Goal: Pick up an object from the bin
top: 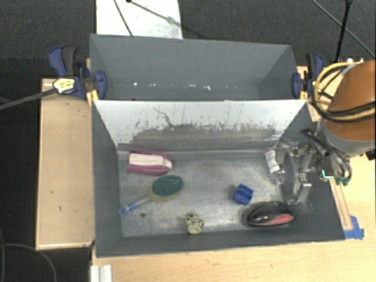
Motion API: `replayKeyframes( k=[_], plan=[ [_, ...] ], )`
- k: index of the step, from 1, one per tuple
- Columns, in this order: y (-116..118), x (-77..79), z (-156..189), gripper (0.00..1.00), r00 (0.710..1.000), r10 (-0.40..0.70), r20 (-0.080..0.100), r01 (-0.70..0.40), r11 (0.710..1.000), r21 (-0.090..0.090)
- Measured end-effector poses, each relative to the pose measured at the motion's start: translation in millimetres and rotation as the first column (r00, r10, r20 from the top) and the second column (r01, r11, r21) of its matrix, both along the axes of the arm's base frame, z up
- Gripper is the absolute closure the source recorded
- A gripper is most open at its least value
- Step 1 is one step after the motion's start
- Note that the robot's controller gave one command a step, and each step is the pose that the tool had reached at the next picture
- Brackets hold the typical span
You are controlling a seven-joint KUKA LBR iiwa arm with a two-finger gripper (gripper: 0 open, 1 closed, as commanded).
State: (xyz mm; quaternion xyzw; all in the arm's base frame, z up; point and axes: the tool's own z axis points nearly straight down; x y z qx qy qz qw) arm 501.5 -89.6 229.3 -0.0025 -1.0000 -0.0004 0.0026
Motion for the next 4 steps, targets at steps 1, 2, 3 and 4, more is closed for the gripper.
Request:
replayKeyframes(
  k=[1, 2, 3, 4],
  plan=[
    [44, -12.1, -161, 0.0, 0.99, -0.139, 0.012, 0.139, 0.99, 0.001],
    [61, -4.7, -128, 0.0, 0.966, -0.257, 0.011, 0.257, 0.966, 0.001],
    [50, -8.1, -124, 0.0, 0.936, -0.351, 0.011, 0.351, 0.936, 0.0],
    [63, -1.7, -161, 0.0, 0.901, -0.433, 0.003, 0.433, 0.901, 0.0]
  ],
)
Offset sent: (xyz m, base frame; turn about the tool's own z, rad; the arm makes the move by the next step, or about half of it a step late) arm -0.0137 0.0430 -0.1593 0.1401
